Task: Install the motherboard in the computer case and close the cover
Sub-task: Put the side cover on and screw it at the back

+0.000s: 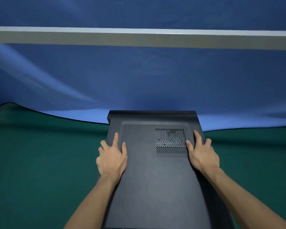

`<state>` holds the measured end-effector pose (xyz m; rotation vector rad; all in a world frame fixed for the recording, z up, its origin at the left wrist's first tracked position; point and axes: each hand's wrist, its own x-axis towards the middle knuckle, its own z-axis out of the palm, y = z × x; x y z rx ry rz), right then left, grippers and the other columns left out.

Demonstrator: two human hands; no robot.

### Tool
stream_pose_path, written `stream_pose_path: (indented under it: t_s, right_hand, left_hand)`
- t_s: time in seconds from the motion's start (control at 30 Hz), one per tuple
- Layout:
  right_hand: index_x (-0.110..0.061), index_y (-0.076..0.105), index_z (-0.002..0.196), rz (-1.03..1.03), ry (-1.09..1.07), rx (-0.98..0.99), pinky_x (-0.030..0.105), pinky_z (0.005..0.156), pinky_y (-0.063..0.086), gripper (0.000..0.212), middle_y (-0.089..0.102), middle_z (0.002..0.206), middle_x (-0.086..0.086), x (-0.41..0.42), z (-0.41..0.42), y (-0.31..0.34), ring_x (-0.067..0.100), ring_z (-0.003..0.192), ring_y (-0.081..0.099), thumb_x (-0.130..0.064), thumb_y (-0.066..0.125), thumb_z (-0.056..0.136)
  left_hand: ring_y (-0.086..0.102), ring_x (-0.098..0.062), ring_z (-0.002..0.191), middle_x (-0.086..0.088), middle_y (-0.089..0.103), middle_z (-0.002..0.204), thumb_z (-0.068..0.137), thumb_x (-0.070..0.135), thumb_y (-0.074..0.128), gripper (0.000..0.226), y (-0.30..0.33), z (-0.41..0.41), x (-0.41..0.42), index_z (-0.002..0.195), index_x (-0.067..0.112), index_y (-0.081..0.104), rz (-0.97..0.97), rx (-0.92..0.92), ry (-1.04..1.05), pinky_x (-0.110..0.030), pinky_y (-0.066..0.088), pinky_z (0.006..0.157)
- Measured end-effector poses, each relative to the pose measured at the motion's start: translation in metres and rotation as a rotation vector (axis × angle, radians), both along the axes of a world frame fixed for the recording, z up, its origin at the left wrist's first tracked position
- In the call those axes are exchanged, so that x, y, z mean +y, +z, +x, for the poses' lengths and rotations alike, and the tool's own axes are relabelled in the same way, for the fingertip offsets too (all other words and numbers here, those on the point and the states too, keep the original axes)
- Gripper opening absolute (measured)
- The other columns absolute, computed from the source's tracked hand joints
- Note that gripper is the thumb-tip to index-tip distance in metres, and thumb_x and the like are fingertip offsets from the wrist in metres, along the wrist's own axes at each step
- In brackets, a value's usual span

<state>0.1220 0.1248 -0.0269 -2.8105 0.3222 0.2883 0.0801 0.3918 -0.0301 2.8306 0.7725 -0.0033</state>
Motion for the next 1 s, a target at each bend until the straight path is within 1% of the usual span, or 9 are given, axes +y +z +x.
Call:
stream_pose_path:
  t_s: [0.13, 0.23, 0.3, 0.37, 0.43, 0.53, 0.67, 0.83, 1.0]
  right_hand:
    - [-0.035, 0.004, 0.151, 0.218, 0.046, 0.072, 0.043, 0.090, 0.043, 0.063, 0.023, 0.154, 0.005, -0.031, -0.014, 0.010, 0.030, 0.125, 0.049, -0.058, 0.024, 0.097]
    - [-0.035, 0.008, 0.150, 0.350, -0.005, 0.014, 0.040, 0.093, 0.040, 0.061, 0.033, 0.152, -0.004, -0.060, -0.044, 0.010, 0.025, 0.127, 0.048, -0.055, 0.030, 0.097]
    - [-0.032, 0.015, 0.149, 0.417, -0.066, -0.007, 0.038, 0.091, 0.039, 0.058, 0.042, 0.145, -0.005, -0.080, -0.062, 0.009, 0.023, 0.118, 0.053, -0.053, 0.033, 0.097]
    - [-0.026, 0.025, 0.146, 0.466, -0.138, -0.006, 0.037, 0.091, 0.038, 0.054, 0.049, 0.137, -0.003, -0.100, -0.074, 0.007, 0.022, 0.114, 0.054, -0.048, 0.037, 0.098]
    - [-0.021, 0.034, 0.141, 0.482, -0.183, 0.021, 0.035, 0.091, 0.038, 0.049, 0.054, 0.129, 0.000, -0.123, -0.083, 0.002, 0.021, 0.112, 0.054, -0.043, 0.041, 0.099]
    - [-0.018, 0.047, 0.132, 0.472, -0.210, 0.079, 0.030, 0.087, 0.039, 0.040, 0.059, 0.117, 0.001, -0.147, -0.089, -0.009, 0.021, 0.109, 0.056, -0.040, 0.046, 0.098]
    - [-0.018, 0.061, 0.112, 0.459, -0.175, 0.184, 0.027, 0.083, 0.043, 0.025, 0.066, 0.111, 0.002, -0.161, -0.087, -0.030, 0.021, 0.104, 0.060, -0.034, 0.051, 0.096]
    - [-0.018, 0.064, 0.094, 0.512, -0.075, 0.322, 0.029, 0.079, 0.049, 0.017, 0.068, 0.101, 0.002, -0.148, -0.083, -0.061, 0.021, 0.093, 0.062, -0.026, 0.049, 0.094]
    - [-0.014, 0.054, 0.076, 0.449, 0.017, 0.471, 0.029, 0.072, 0.045, 0.023, 0.063, 0.091, 0.010, -0.124, -0.069, -0.078, 0.026, 0.085, 0.058, -0.029, 0.051, 0.094]
  left_hand:
    - [0.043, -0.027, 0.111, -0.013, 0.039, 0.126, 0.097, 0.051, 0.025, 0.055, 0.005, -0.002, -0.005, 0.149, 0.034, 0.018, 0.000, 0.031, -0.025, -0.037, 0.040, 0.072]
    - [0.034, -0.031, 0.124, -0.018, 0.033, 0.141, 0.097, 0.045, 0.029, 0.055, 0.012, -0.002, -0.019, 0.147, 0.021, 0.025, 0.196, 0.099, -0.078, -0.043, 0.034, 0.098]
    - [0.033, -0.034, 0.126, -0.020, 0.034, 0.142, 0.094, 0.040, 0.041, 0.051, 0.019, -0.003, -0.043, 0.138, 0.014, 0.039, 0.221, 0.032, -0.145, -0.045, 0.029, 0.102]
    - [0.044, -0.037, 0.116, -0.021, 0.048, 0.131, 0.089, 0.030, 0.055, 0.038, 0.026, -0.003, -0.077, 0.119, 0.007, 0.057, 0.150, -0.111, -0.282, -0.046, 0.035, 0.094]
    - [0.055, -0.038, 0.095, -0.018, 0.062, 0.103, 0.085, 0.019, 0.062, 0.015, 0.032, -0.005, -0.117, 0.088, 0.005, 0.065, 0.050, -0.216, -0.437, -0.043, 0.042, 0.077]
    - [0.058, -0.031, 0.075, -0.007, 0.061, 0.073, 0.089, 0.027, 0.051, 0.032, 0.031, -0.010, -0.173, 0.060, 0.016, 0.043, -0.130, -0.143, -0.522, -0.033, 0.033, 0.061]
    - [0.050, -0.027, 0.061, 0.002, 0.046, 0.058, 0.087, 0.031, 0.047, 0.040, 0.012, -0.009, -0.231, 0.053, 0.015, 0.032, -0.128, -0.076, -0.522, -0.029, 0.028, 0.055]
    - [0.022, -0.005, 0.038, 0.010, 0.026, 0.040, 0.084, 0.024, 0.050, 0.044, 0.005, 0.000, -0.250, 0.045, 0.018, 0.031, -0.032, -0.102, -0.339, -0.021, 0.011, 0.044]
    - [0.031, -0.016, 0.039, 0.009, 0.028, 0.041, 0.082, 0.024, 0.050, 0.045, 0.002, 0.003, -0.251, 0.045, 0.019, 0.027, -0.025, -0.100, -0.307, -0.024, 0.018, 0.046]
